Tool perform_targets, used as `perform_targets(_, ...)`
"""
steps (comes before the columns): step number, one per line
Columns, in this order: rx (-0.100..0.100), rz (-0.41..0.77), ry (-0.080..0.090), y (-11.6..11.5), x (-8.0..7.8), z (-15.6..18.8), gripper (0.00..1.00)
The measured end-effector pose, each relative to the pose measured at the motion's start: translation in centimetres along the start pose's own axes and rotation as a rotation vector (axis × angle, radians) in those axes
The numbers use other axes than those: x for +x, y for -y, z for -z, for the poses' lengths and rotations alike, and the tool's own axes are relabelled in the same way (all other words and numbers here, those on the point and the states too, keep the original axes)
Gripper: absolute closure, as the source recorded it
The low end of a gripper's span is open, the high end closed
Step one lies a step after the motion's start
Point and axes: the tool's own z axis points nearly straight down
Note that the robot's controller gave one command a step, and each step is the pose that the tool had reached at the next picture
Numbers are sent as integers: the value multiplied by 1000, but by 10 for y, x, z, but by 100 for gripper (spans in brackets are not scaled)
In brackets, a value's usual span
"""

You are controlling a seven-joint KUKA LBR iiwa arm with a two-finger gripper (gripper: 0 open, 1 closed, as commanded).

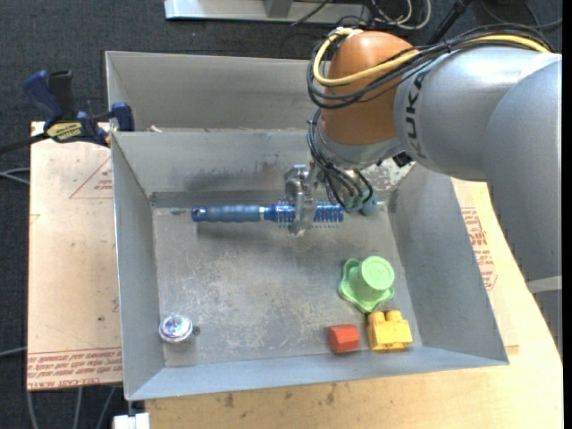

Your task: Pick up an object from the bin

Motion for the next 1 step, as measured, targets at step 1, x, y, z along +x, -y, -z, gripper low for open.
perform_targets(1,0,1,-5,0,-1,12,100)
